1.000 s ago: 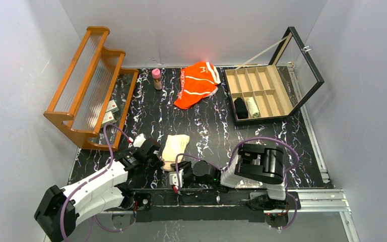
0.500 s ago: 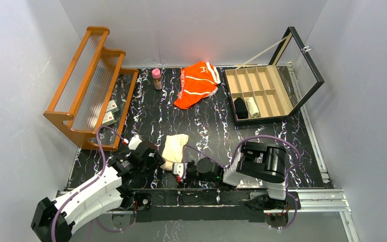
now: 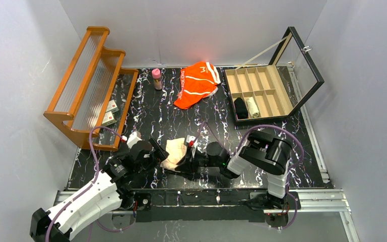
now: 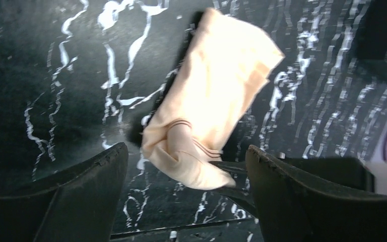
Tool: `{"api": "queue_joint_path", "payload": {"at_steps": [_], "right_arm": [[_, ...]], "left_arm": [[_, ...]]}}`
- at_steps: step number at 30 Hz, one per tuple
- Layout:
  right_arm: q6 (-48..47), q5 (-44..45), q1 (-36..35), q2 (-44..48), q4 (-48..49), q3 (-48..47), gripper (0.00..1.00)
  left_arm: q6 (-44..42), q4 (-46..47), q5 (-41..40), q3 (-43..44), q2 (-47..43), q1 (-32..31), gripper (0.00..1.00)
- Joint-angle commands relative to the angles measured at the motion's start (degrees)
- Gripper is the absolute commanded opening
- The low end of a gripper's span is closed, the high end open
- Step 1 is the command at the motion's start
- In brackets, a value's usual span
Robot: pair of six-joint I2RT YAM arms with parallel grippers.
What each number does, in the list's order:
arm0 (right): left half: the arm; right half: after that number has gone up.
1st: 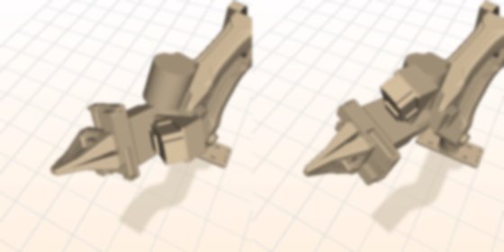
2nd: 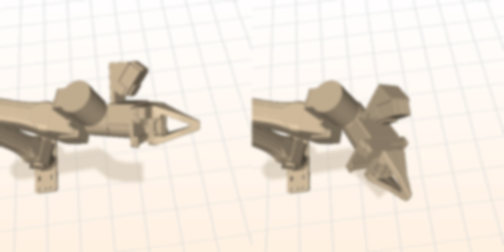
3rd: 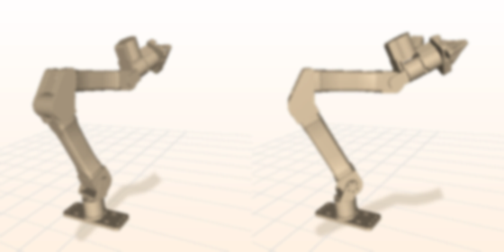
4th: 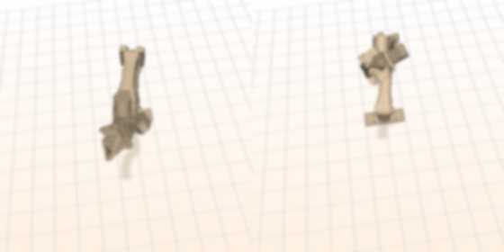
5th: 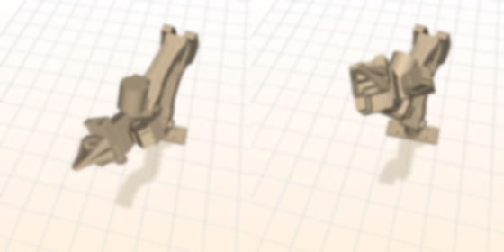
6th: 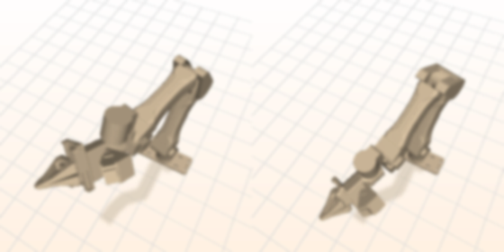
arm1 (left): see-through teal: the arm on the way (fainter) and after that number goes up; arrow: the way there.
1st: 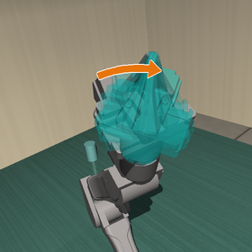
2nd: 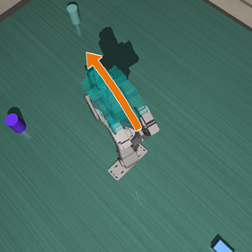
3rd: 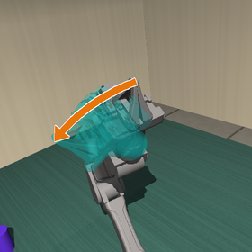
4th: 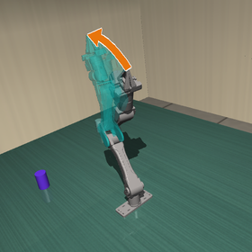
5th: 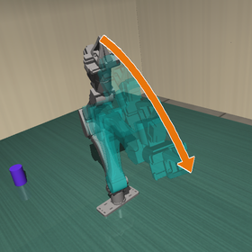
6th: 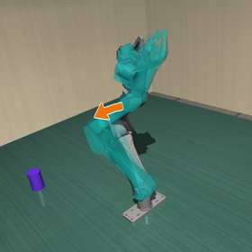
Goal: Roll the underwear
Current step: Roll the underwear to the center of the board.
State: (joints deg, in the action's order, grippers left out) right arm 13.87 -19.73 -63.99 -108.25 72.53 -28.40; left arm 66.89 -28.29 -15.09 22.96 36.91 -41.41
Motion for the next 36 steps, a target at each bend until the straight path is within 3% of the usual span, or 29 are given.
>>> {"api": "queue_joint_path", "payload": {"at_steps": [1, 13, 18, 29, 36], "right_arm": [[14.2, -7.1, 2.9, -1.0, 1.3, -0.2, 0.14], [40.8, -20.0, 14.6, -7.1, -9.5, -7.5, 0.19], [42.6, -20.3, 16.0, -7.9, -18.4, -9.6, 0.21], [44.6, -19.8, 17.5, -8.6, -22.7, -9.9, 0.3], [44.6, -19.8, 17.6, -8.1, -24.0, -11.7, 0.35]], "left_arm": [[-4.1, 4.0, 0.1, -1.1, -3.0, 0.1, 0.85], [-4.2, 8.1, 4.5, -5.5, -6.1, 0.1, 0.87], [-4.4, 11.1, 5.3, -7.5, -4.7, 0.1, 0.87], [-1.9, 20.5, 2.1, -11.6, 4.0, 0.1, 0.76], [0.4, 21.5, 1.8, -14.0, 9.1, 0.1, 0.54]]}}
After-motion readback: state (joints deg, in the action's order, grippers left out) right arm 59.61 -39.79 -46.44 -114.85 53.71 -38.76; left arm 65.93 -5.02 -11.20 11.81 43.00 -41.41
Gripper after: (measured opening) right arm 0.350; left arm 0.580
